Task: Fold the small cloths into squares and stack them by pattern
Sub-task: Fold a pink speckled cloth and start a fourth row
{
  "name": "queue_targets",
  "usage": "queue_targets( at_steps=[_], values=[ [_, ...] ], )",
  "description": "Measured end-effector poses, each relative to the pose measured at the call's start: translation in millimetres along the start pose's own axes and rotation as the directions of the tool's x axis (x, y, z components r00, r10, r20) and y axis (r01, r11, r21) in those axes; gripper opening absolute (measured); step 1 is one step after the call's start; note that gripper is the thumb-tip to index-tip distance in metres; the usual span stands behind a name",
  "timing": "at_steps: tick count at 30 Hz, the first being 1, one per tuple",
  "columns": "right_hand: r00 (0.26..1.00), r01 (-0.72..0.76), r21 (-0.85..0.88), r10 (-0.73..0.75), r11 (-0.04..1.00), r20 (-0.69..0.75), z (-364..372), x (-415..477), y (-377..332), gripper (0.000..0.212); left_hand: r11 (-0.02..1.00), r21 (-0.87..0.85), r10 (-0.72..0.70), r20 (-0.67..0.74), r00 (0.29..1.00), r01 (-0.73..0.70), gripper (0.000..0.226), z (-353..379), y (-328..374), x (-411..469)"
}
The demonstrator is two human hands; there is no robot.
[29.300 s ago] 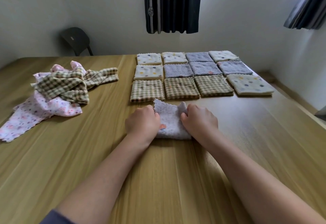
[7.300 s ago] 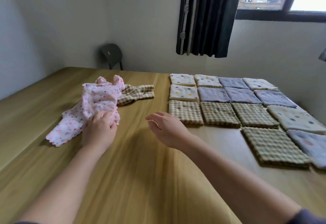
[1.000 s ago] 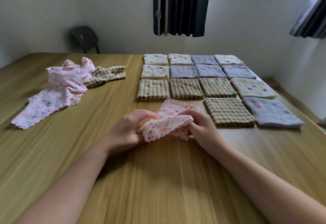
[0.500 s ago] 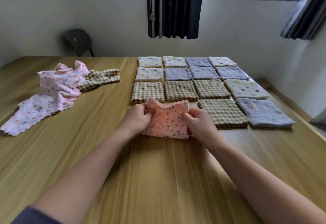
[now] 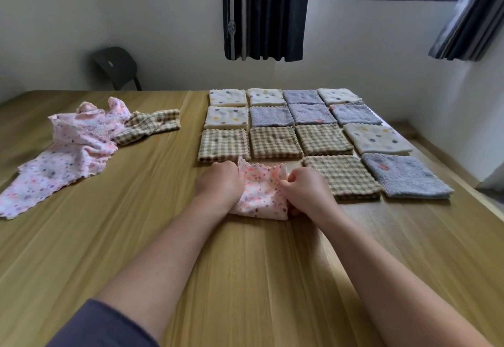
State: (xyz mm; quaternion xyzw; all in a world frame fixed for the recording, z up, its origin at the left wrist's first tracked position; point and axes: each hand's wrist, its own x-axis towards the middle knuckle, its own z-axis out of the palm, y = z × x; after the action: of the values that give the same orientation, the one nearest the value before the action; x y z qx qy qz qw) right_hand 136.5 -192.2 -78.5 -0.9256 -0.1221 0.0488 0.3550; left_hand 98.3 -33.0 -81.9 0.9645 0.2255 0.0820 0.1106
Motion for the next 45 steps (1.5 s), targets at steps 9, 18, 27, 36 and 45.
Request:
queue_targets(
  at_steps=[9, 18, 27, 36, 45],
  values=[
    [0.996, -0.046, 0.046, 0.042, 0.998, 0.080, -2.3, 1.9, -2.6, 0.041, 0.964, 0.161, 0.256, -0.355, 0.899, -0.211, 0.028, 1.8, 6.8, -13.4],
    [0.804, -0.313, 0.387, 0.025, 0.867, 0.594, -31.4, -4.6, 7.9, 0.023, 0.856, -0.065, 0.510, 0.268, 0.817, -0.513, 0.053, 23.1, 4.4, -6.8],
    [0.769, -0.181, 0.327, -0.075, 0.927, 0.635, -40.4, -10.1, 13.3, 0.024, 0.850, -0.002, 0.503, 0.295, 0.812, -0.526, 0.058, 26.0, 4.4, -9.5],
    [0.955, 0.248, 0.163, -0.214, 0.955, -0.205, -15.4, 2.6, 23.2, 0.013, 0.862, 0.067, 0.475, 0.243, 0.846, -0.503, 0.074, 29.1, 4.2, -16.5],
    [0.928, 0.345, -0.478, -0.371, 0.807, 0.043, 1.2, -5.7, 16.0, 0.036, 0.916, 0.092, 0.358, 0.253, 0.899, -0.391, 0.085, 19.9, -24.9, -25.4]
  ],
)
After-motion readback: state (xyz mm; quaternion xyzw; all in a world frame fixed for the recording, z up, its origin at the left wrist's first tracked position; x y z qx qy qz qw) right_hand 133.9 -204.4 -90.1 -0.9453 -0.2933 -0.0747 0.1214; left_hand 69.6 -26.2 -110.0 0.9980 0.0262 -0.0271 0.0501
